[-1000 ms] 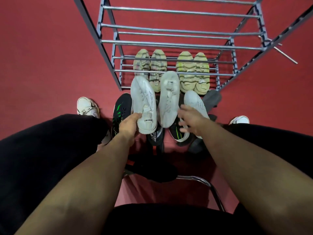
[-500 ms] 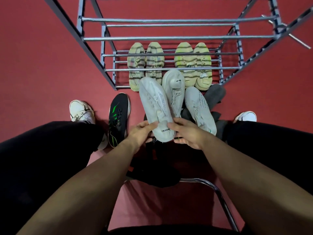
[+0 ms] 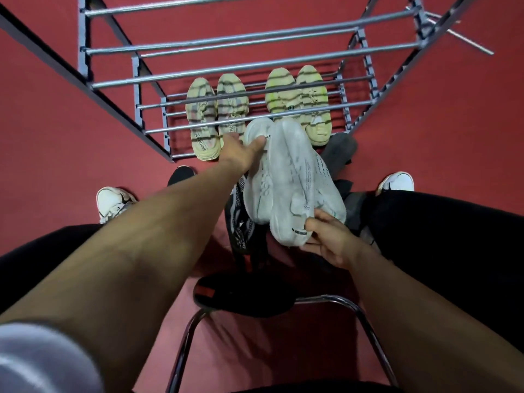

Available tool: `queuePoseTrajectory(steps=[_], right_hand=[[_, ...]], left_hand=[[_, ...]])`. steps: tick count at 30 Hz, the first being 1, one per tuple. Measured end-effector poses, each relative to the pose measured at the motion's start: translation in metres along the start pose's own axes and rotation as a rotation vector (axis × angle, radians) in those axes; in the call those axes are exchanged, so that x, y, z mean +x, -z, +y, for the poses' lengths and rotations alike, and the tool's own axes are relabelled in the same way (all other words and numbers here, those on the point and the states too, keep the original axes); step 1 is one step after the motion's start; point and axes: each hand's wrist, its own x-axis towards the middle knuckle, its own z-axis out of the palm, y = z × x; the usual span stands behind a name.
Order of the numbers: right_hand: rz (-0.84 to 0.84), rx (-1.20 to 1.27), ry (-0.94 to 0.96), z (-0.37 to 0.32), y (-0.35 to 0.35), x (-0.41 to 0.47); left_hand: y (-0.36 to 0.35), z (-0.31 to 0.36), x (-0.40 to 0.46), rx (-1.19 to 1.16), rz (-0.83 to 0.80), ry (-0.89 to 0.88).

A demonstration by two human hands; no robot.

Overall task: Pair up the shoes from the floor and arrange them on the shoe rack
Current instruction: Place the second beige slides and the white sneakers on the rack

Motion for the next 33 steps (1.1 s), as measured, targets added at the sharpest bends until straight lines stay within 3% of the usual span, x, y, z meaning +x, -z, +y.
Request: queuePoseTrajectory(steps=[2, 6, 9, 13, 18, 21, 25, 27, 31, 33], right_hand=[[0.023, 0.039, 0.009, -0.005, 0.003, -0.002], [0.058, 0.068, 0.002, -0.009, 0.004, -0.005], [0.054, 0.066, -0.009, -0.014, -0.006, -0.011], [0.061, 0.107, -0.045, -0.014, -0.014, -0.024], [0.066, -0.011, -0.024, -0.019, -0.025, -0.046], [0.054, -0.041, -0.001, -0.025, -0.028, -0.060], [0.101, -0.081, 0.016, -0.031, -0.029, -0.080], [0.116, -0.087, 0.026, -0.034, -0.029, -0.085], [0.130, -0.062, 0.080, -0.036, -0.034, -0.091], [0.148, -0.047, 0.105, -0.034, -0.032, -0.089]], left_hand=[[-0.012, 0.009, 0.006, -0.005, 0.017, 0.014], [-0.017, 0.012, -0.004, 0.385, 0.074, -0.130], [0.004, -0.005, -0.025, 0.495, 0.086, -0.212], [0.047, -0.037, -0.062, 0.474, 0.214, -0.120], [0.077, -0.064, -0.086, 0.456, 0.286, 0.045], [0.081, -0.069, -0.099, 0.400, 0.161, 0.062], [0.094, -0.050, -0.128, 0.514, -0.339, 0.023], [0.098, -0.047, -0.137, 0.565, -0.427, 0.101], [0.120, -0.059, -0.152, 0.069, -0.190, 0.259], [0.137, -0.072, -0.155, -0.174, -0.203, 0.312]])
